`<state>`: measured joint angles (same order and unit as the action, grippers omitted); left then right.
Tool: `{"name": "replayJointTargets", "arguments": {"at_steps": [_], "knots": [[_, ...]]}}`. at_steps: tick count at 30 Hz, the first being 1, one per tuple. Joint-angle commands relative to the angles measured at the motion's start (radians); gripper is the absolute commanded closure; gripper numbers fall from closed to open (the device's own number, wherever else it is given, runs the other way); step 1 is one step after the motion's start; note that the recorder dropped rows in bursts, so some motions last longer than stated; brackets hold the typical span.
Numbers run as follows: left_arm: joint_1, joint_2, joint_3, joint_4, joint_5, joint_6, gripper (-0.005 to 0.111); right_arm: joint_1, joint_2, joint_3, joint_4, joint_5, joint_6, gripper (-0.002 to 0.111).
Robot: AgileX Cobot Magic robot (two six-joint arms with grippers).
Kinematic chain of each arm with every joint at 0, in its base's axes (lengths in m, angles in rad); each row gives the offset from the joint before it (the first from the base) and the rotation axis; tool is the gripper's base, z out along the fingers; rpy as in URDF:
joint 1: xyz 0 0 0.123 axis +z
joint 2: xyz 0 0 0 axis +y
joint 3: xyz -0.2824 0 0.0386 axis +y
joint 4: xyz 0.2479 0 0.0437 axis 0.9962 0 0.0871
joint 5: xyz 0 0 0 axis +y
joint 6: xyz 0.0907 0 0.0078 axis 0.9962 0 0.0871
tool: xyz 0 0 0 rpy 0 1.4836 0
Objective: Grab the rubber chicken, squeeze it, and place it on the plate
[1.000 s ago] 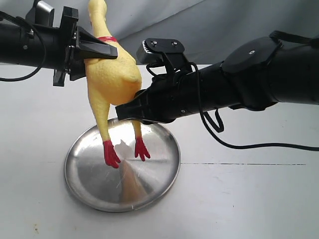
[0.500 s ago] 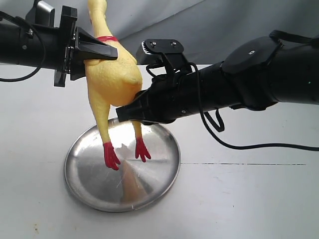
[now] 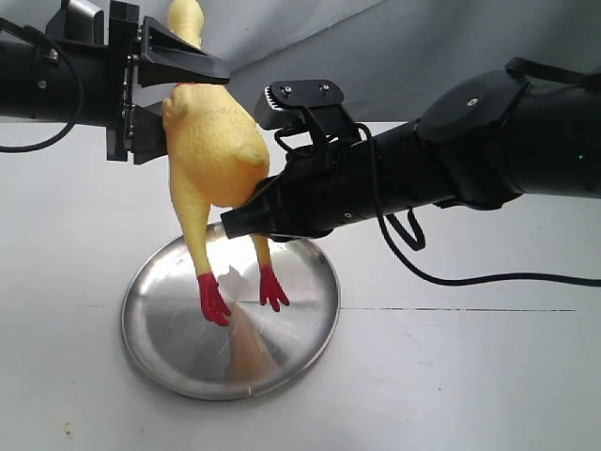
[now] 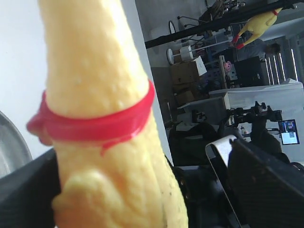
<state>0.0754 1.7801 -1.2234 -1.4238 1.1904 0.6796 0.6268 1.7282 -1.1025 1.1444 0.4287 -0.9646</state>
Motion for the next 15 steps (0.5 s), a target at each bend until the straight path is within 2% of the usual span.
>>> {"name": "replayJointTargets", "arguments": {"at_steps": [1,10,15], "knots": [[-0.006,-0.010,-0.004,-0.036,0.031,0.008,0.025,0.003,-0.002,-0.005,-0.002,0.005,-0.007,0.108],[-0.006,-0.010,-0.004,-0.005,0.031,-0.003,0.025,0.003,-0.002,-0.005,-0.013,0.027,-0.007,0.108],[-0.006,-0.010,-0.004,0.070,0.031,-0.035,0.025,0.003,-0.002,-0.005,-0.013,0.027,-0.007,0.108]]}}
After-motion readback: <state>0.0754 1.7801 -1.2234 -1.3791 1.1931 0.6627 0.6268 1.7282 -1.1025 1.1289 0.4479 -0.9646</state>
